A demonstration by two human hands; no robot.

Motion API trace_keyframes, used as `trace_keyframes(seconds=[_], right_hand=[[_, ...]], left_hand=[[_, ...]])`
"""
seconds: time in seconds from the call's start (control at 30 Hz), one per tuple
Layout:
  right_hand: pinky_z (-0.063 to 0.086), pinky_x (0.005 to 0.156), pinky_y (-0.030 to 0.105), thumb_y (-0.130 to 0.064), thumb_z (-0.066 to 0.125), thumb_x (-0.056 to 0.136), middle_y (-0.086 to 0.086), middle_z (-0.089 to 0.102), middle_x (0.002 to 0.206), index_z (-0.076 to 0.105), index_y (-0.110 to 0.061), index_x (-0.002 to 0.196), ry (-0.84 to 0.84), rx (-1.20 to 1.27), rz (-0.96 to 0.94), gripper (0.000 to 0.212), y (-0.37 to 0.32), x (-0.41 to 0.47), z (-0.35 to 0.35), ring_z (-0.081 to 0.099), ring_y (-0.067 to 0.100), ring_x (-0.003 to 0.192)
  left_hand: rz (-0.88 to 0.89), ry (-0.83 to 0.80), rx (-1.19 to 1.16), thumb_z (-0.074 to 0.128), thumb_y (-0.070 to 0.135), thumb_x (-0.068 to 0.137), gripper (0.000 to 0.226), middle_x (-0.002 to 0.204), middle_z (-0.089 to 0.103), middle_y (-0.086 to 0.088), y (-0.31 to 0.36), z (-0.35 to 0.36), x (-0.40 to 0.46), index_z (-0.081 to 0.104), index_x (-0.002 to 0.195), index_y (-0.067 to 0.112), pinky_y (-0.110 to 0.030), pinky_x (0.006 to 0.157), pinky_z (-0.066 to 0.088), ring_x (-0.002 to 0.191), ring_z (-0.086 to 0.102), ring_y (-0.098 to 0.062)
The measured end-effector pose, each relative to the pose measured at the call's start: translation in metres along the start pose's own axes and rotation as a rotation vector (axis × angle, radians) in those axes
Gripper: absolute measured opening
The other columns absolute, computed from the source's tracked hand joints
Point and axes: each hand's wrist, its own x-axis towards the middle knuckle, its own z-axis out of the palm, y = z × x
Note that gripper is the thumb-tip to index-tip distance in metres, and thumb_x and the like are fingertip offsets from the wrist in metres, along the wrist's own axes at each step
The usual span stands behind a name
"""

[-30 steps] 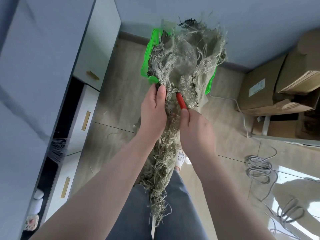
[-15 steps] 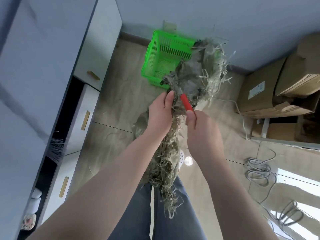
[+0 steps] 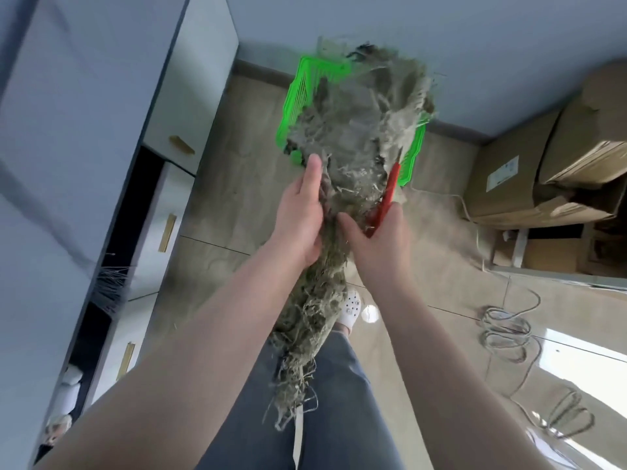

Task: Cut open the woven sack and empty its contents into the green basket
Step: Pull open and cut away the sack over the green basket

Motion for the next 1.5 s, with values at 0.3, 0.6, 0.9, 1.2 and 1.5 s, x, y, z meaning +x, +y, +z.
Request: trace_keyframes(seconds=[0.3,0.6,0.9,1.2,1.5], right_hand=[[0.052,0.082,0.059,-0.020,0.066,0.084,-0.004,0.050,0.083,0.040,-0.031,0.080,0.261,0.395,0.145,0.028,0.002,0.022,-0.015,0.055,0.022,0.081],[0.055,0.081,0.049,-0.036,0.074,0.077,-0.004,0.049,0.079,0.041,-0.026,0.083,0.263,0.448,0.114,0.035,0.004,0.025,-0.013,0.055,0.017,0.076],[0.038,0.057,0.012,-0.013,0.066,0.088,-0.009,0.042,0.078,0.038,-0.021,0.087,0.376,0.293,0.109,0.029,0.015,0.017,-0.006,0.043,-0.001,0.061],[0.051,0.080,0.049,-0.015,0.059,0.089,0.003,0.049,0.090,0.041,-0.017,0.099,0.244,0.368,0.110,0.020,0.009,0.018,-0.005,0.053,0.023,0.081],[0.051,0.077,0.043,-0.025,0.064,0.090,-0.004,0.049,0.084,0.039,-0.019,0.093,0.242,0.212,0.079,0.026,0.010,0.026,-0.020,0.053,0.017,0.075]], left_hand=[[0.128,0.169,-0.006,0.066,0.037,0.088,0.053,0.112,0.065,-0.002,0.009,-0.014,0.017,0.046,0.132,0.016,-0.040,0.091,0.055,0.101,0.067,-0.020],[0.087,0.015,0.513,0.067,0.031,0.089,0.017,0.096,0.074,0.002,-0.025,-0.009,-0.008,0.069,0.100,0.019,-0.040,0.088,0.056,0.090,0.071,-0.017],[0.236,0.158,0.383,0.059,0.027,0.090,0.017,0.094,0.070,-0.015,-0.039,-0.008,-0.008,0.061,0.091,0.010,-0.056,0.089,0.050,0.092,0.065,-0.035],[-0.077,-0.022,0.208,0.064,0.065,0.077,0.061,0.115,0.065,0.010,-0.024,-0.001,-0.008,0.063,0.121,0.023,-0.030,0.098,0.046,0.104,0.063,-0.012],[0.284,0.012,0.513,0.048,0.036,0.100,0.034,0.109,0.059,0.023,-0.020,0.005,-0.013,0.057,0.126,0.016,-0.015,0.073,0.039,0.106,0.055,-0.001]])
